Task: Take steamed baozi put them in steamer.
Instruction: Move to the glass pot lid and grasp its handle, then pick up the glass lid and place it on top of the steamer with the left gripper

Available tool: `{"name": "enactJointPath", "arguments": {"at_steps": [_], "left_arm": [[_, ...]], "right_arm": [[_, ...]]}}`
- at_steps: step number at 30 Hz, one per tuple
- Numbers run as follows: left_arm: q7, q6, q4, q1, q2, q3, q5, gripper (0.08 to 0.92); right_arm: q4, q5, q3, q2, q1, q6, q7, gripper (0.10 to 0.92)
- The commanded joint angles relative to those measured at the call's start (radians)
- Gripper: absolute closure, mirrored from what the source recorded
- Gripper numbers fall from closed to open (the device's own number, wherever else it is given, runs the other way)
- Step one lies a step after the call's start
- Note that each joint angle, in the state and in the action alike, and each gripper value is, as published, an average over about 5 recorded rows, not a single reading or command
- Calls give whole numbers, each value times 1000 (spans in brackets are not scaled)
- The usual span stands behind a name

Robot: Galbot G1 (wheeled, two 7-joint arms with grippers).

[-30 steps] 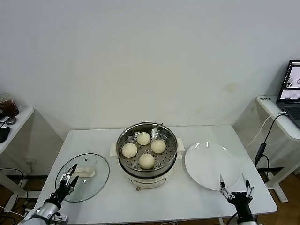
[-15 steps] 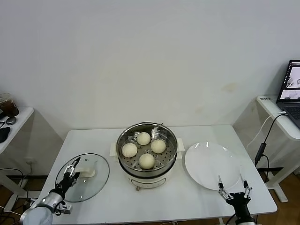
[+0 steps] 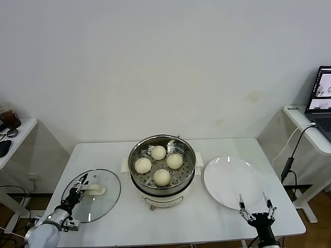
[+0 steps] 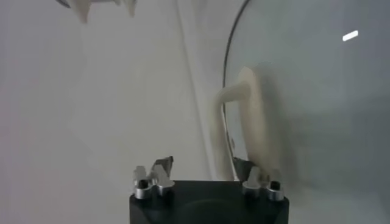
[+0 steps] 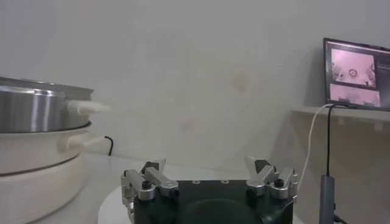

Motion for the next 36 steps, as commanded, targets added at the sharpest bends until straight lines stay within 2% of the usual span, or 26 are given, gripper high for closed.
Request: {"name": "enactJointPath", "arguments": {"at_steps": [1, 6, 10, 15, 18, 23, 27, 32, 36], "left_arm": [[-8, -2, 39, -19, -2, 7, -34, 520], [-28, -9, 35, -6, 2, 7, -84, 667], [-40, 14, -37, 39, 15, 4, -123, 773], [-72, 91, -199, 156, 37, -14, -210, 814], [-68, 188, -336, 266, 61, -41, -258, 822], [37, 360, -609, 432, 119, -113, -366, 824], [145, 444, -764, 488, 145, -183, -425, 824], [247, 546, -912, 449, 193, -175, -503, 824], [287, 649, -954, 341, 264, -17, -542, 824]], "right_arm": [[0, -4, -6, 1, -2, 3, 0, 203], [0, -13, -14, 2, -3, 5, 1, 203], [5, -19, -22, -1, -6, 7, 1, 203], [-3, -41, -26, -10, -2, 12, -1, 203], [-3, -49, -33, -15, -5, 16, -2, 203], [-2, -57, -53, -23, -10, 19, -5, 203], [3, -66, -73, -28, -12, 18, -9, 203], [1, -80, -87, -36, -16, 24, -10, 203], [-1, -118, -96, -37, -19, 33, -3, 203]]}}
